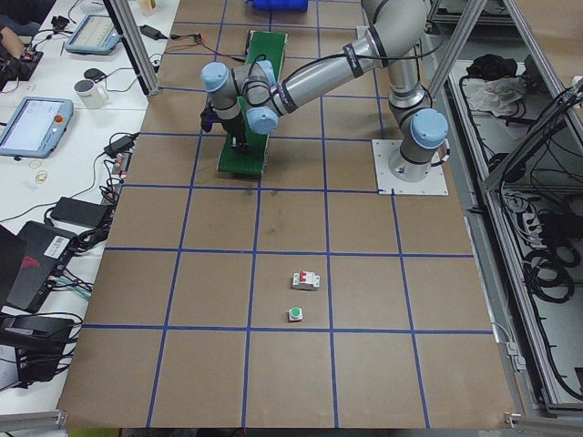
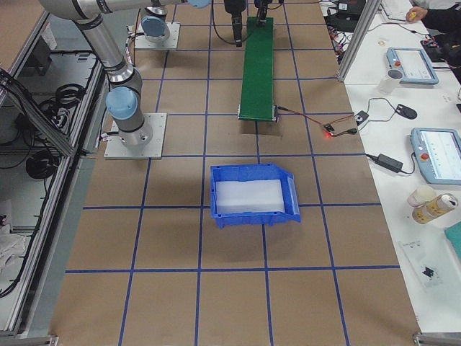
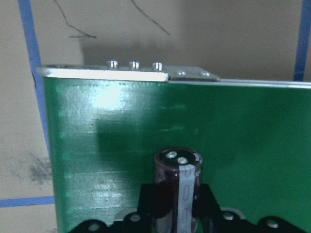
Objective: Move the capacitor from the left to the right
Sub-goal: 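Carry the capacitor with the left gripper over the belt's near end, then lower the capacitor onto the belt and open the left gripper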
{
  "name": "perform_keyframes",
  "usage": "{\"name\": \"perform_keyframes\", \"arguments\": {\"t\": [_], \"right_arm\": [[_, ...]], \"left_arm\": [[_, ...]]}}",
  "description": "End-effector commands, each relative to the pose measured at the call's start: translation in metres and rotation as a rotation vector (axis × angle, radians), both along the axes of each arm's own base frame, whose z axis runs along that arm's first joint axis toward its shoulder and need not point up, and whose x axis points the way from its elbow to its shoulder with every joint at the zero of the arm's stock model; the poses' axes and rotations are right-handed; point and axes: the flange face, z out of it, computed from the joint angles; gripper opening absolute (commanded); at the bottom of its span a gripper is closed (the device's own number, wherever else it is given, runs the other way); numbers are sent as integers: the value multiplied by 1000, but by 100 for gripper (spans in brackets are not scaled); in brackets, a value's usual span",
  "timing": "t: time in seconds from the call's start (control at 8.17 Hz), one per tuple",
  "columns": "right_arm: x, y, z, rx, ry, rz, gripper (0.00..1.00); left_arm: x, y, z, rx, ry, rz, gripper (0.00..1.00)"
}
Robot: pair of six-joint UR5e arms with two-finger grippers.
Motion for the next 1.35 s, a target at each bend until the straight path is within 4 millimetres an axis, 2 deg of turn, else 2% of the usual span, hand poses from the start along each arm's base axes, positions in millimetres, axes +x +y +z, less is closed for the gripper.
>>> {"name": "perform_keyframes", "arguments": {"t": [0.0, 0.12, 0.37, 0.49, 0.61, 0.86, 0.98, 1.22], "right_arm": [[1, -3, -4, 7, 4, 5, 100], [0, -4, -6, 12, 14, 24, 100], [-1, -33, -43, 77, 30, 39, 100], [-1, -52, -70, 123, 32, 33, 100], [-4, -66, -84, 125, 33, 27, 100], [-3, -101, -136, 161, 45, 15, 100], [-4, -107, -164, 213, 42, 13, 100], [-13, -104, -206, 188, -30, 10, 100]], "left_arm": [[-8, -3, 3, -16, 31, 72, 84], [-22, -8, 15, -64, 22, 52, 100], [-77, 7, 53, -100, 1, -11, 100], [-95, 23, 74, -81, -1, 21, 100], [-111, 37, 100, -82, -1, 11, 100], [-138, 73, 174, -84, -9, 40, 100], [-152, 89, 200, -101, -8, 24, 100], [-161, 112, 230, -156, -25, 0, 100]]}}
